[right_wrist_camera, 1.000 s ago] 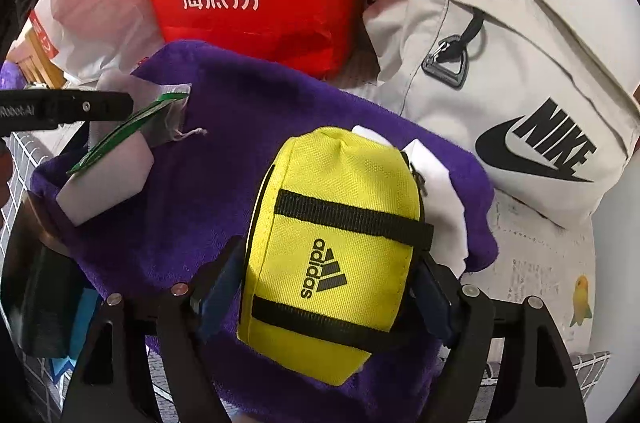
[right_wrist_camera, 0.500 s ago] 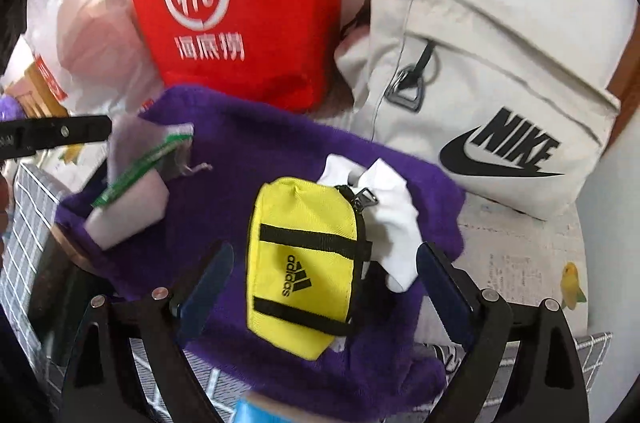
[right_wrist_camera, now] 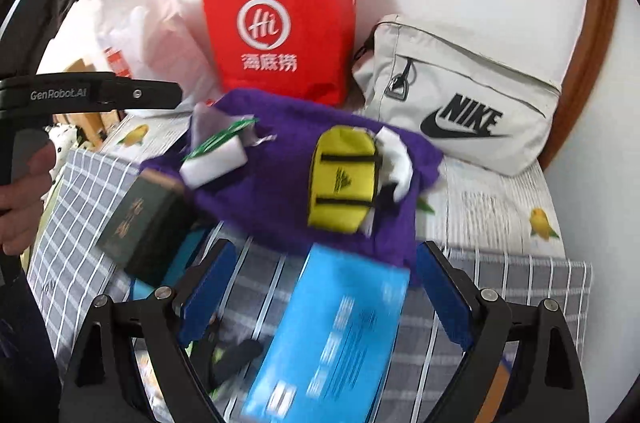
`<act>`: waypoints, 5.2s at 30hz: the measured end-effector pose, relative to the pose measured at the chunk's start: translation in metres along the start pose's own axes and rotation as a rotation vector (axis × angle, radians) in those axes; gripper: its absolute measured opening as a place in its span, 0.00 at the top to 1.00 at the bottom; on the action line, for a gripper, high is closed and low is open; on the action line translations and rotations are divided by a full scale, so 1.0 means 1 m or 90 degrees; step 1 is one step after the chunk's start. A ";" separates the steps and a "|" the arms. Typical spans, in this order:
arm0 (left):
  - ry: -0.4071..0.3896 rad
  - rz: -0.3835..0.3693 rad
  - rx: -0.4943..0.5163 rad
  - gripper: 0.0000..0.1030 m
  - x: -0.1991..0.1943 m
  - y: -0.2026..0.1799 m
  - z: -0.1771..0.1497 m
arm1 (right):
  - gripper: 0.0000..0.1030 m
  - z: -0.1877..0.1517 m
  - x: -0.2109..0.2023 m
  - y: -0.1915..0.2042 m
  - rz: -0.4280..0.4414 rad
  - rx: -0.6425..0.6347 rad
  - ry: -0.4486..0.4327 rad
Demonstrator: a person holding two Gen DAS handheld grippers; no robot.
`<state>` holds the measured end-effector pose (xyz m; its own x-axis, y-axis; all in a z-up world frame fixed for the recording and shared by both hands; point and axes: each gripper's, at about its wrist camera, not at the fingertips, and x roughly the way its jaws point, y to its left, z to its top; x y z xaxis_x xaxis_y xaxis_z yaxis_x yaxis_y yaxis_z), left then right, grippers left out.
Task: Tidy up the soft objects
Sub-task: 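Withdraw both open tools from the towel back over the checked cloth, then lower the left tool onto the orange-print tissue pack while the right tool reaches the black strap, then lift the orange-print pack with the left tool while the right tool lifts the black strap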
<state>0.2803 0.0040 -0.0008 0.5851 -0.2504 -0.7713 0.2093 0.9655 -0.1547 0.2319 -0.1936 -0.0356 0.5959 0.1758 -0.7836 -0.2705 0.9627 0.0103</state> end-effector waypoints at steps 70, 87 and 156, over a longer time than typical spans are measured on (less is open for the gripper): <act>0.072 -0.025 0.215 0.52 -0.010 -0.030 -0.247 | 0.16 -0.177 -0.027 0.036 0.053 0.071 0.075; 0.067 0.006 0.070 0.52 -0.002 0.015 -0.243 | 0.33 -0.147 0.016 0.084 0.101 0.051 0.093; -0.026 0.010 -0.018 0.52 -0.049 0.017 -0.167 | 0.81 -0.094 -0.052 0.045 0.094 -0.016 -0.074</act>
<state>0.1240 0.0443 -0.0686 0.6200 -0.2369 -0.7480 0.1776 0.9710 -0.1603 0.1177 -0.1784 -0.0530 0.6313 0.3386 -0.6977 -0.3793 0.9195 0.1031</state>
